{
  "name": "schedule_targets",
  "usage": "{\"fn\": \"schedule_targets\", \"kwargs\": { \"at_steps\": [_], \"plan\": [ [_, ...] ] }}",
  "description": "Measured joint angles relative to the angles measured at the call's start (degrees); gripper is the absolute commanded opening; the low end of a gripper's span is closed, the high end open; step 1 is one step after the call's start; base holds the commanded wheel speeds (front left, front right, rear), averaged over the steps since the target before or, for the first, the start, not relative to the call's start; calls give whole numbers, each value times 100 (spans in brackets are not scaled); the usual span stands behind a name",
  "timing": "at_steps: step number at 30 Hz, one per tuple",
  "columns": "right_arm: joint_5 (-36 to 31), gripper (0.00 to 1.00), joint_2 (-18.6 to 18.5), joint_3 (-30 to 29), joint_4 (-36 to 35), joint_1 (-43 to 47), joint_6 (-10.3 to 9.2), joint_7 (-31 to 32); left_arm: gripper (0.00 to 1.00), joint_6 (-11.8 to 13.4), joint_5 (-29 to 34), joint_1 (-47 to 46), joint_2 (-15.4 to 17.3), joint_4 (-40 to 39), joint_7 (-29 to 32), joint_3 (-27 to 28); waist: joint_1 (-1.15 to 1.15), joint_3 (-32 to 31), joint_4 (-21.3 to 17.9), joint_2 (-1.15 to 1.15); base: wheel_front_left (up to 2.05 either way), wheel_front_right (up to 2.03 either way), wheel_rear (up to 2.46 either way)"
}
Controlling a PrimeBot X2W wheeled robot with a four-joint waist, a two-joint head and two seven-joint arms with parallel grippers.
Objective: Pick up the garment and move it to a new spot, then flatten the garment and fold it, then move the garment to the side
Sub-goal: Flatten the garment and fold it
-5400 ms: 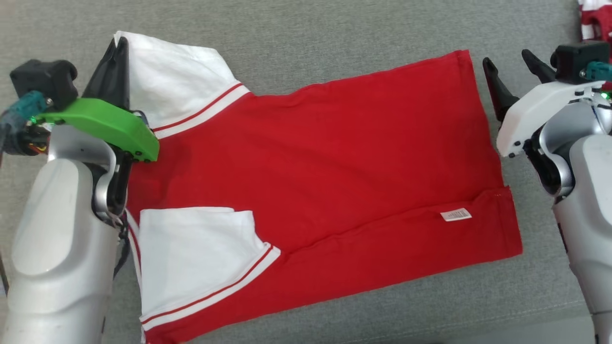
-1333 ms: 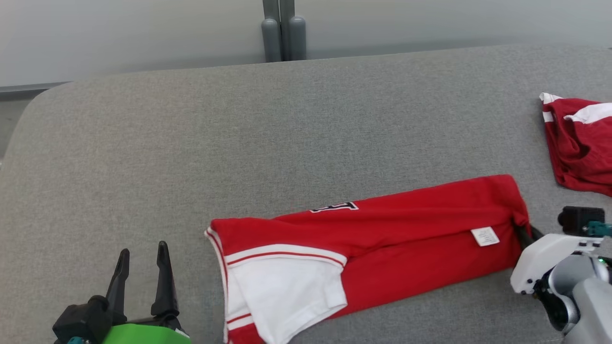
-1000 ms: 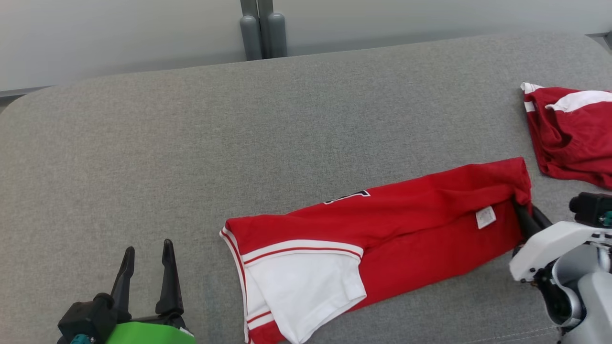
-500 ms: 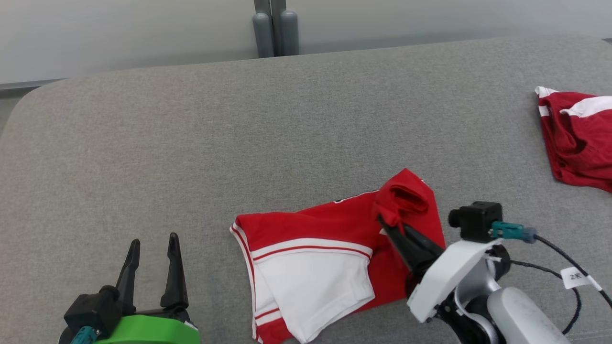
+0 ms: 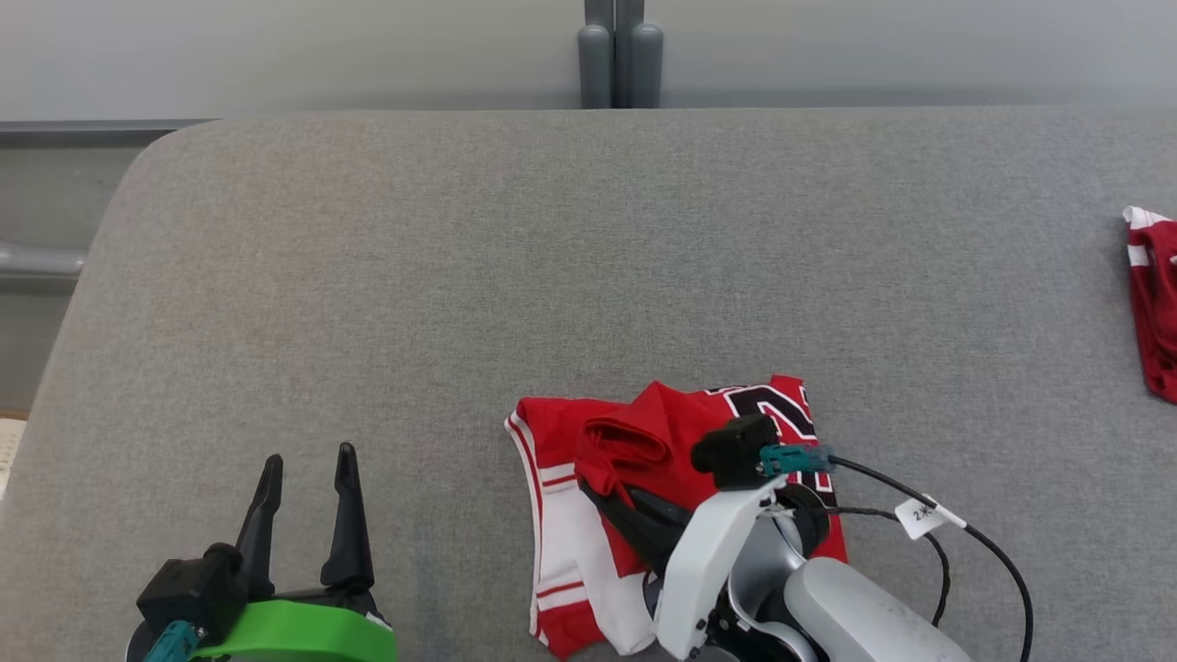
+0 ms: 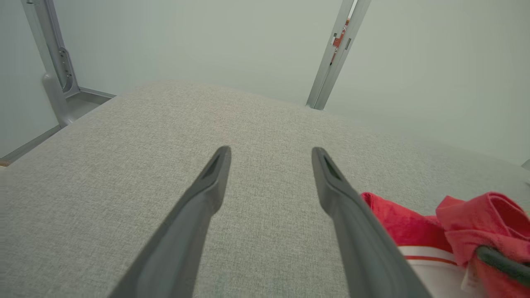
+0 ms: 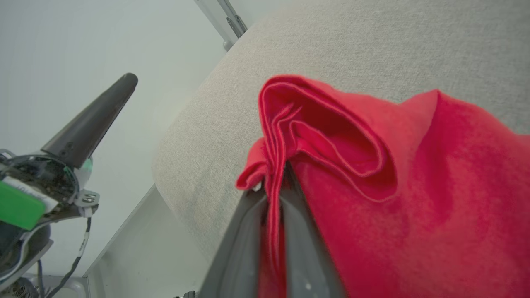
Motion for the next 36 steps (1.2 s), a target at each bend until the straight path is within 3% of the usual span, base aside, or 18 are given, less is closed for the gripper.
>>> {"fn": "schedule_targets", "kwargs": {
  "at_steps": [7, 8, 9, 10, 15, 20, 26, 36],
  "plan": [
    [205, 0, 153, 382, 792, -318, 0, -216, 100, -14, -1, -17, -27, 57, -16, -23, 0, -5, 184, 0, 0, 0, 0],
    [225, 15, 165, 439, 881, -355, 1, -244, 100, -14, -1, -18, -30, 59, -32, -23, 0, -6, 190, 0, 0, 0, 0],
    [250, 42, 180, 486, 961, -384, 1, -300, 100, -13, -2, -18, -32, 63, -33, -23, 0, -7, 189, 0, 0, 0, 0],
    [275, 100, 188, 537, 1015, -408, 0, -314, 100, -13, -8, -18, -34, 65, -38, -23, 0, -8, 187, 0, 0, 0, 0],
    [616, 100, 222, 788, 938, -533, 1, -628, 100, -14, -15, -19, -42, 81, -55, -26, 0, -4, 137, 0, 0, 0, 0],
    [654, 100, 11, 631, 837, -611, 1, -1158, 100, -18, -15, -23, -44, 102, -56, -53, 0, -3, 62, 0, 0, 0, 0],
    [45, 100, -310, -158, 954, -619, 1, -1969, 100, -42, -14, -47, -12, 142, -49, -100, 0, -21, -29, 0, 0, 0, 0],
    [-1269, 100, -331, -1696, 817, -136, 1, -2298, 100, -70, 66, -212, 41, 261, 12, -233, 0, -132, -169, 0, 0, 0, 0]
  ]
}}
